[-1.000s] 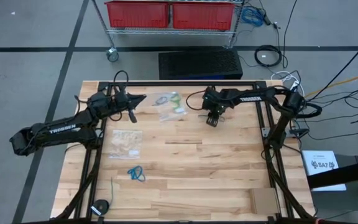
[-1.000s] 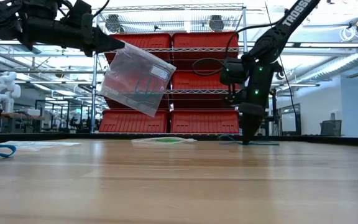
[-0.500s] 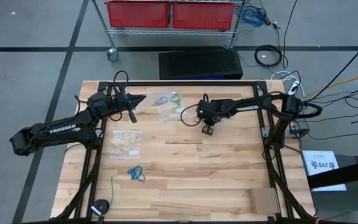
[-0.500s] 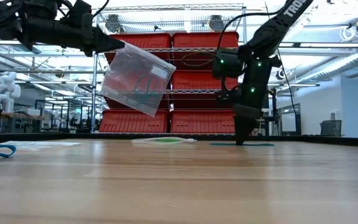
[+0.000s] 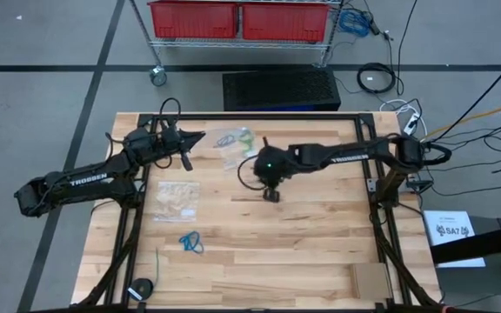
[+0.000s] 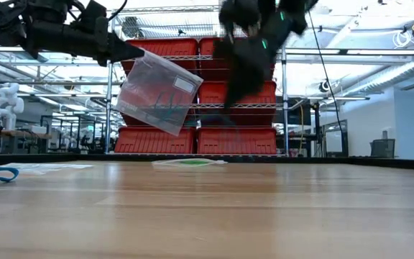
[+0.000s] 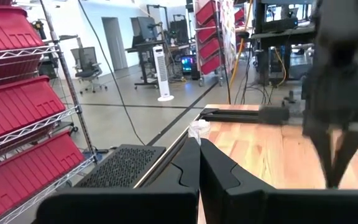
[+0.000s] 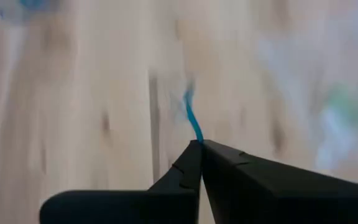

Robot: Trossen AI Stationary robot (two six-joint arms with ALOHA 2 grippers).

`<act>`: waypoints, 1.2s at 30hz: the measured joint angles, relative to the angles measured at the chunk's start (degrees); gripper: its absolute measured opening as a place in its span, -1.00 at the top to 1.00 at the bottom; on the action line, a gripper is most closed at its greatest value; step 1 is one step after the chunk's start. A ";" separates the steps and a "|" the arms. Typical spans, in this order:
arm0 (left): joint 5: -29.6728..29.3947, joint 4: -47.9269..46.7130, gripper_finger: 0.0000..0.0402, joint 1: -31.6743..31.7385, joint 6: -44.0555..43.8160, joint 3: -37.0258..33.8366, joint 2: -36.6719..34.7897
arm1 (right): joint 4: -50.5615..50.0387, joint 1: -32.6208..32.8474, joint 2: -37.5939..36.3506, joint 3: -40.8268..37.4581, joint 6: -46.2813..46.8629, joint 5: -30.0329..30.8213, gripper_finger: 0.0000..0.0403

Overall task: Sort rubber bands
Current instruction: Put the top blue rubber band into the transparent zip bag

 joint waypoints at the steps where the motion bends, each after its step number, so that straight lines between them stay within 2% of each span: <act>1: 0.00 0.00 1.00 0.01 0.00 0.00 0.00 | 0.29 0.16 -0.10 1.56 -0.94 1.20 1.00; 7: 0.00 0.05 1.00 0.01 -0.02 0.00 0.00 | 4.71 0.36 -0.13 10.86 -8.26 8.10 1.00; 13: 0.09 0.05 1.00 0.01 -0.04 0.00 0.00 | 12.24 -1.26 -0.14 15.31 -16.53 11.55 1.00; 23: 1.18 0.26 1.00 0.01 -0.13 0.00 0.00 | 22.00 -5.43 -0.14 16.07 -23.31 11.45 1.00; 36: 1.36 0.62 1.00 0.01 -0.20 0.00 0.00 | 24.12 -6.70 2.13 16.09 -24.65 8.27 1.00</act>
